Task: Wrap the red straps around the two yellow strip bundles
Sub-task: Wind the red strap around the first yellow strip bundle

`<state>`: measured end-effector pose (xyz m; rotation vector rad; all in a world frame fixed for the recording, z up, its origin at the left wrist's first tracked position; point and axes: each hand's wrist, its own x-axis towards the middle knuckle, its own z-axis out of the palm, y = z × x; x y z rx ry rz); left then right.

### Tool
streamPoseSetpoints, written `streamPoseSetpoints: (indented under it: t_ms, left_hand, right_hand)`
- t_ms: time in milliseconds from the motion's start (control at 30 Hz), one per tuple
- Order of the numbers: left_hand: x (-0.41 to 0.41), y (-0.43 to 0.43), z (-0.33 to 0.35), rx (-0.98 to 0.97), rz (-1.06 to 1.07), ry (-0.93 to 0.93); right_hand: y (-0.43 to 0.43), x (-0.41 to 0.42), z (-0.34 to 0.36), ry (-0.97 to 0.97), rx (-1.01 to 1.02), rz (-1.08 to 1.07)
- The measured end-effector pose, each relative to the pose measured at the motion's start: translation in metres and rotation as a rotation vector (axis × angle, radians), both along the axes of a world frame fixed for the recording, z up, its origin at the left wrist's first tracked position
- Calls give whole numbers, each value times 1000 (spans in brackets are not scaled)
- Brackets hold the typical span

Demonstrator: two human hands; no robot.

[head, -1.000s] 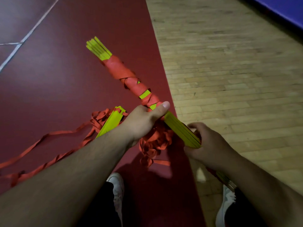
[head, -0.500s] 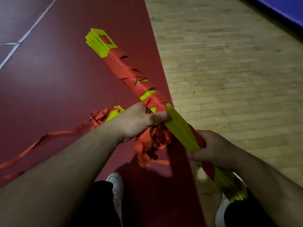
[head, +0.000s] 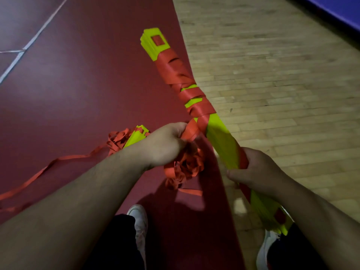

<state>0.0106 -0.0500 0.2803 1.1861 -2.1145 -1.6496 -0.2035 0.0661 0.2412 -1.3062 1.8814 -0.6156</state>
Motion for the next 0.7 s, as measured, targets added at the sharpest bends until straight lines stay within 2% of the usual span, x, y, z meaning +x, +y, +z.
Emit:
streamPoseSetpoints:
  t_ms: [167, 300, 400, 533, 633, 700]
  left_hand:
    - [-11, 4, -9, 3, 188, -62]
    - [-18, 4, -17, -108, 246, -151]
    - [-16, 3, -20, -127, 308, -199]
    - [-12, -1, -20, 19, 448, -104]
    - [-14, 4, -16, 41, 474, -73]
    - [-16, 8, -16, 47, 510, -70]
  right_hand:
    - [0, 5, -5, 249, -35, -30]
    - [1, 11, -7, 406, -44, -31]
    - [2, 15, -9, 422, -12, -4]
    - [2, 14, -8, 400, 0, -6]
    - [3, 17, -4, 528, -22, 16]
    - [6, 20, -4, 548, -65, 63]
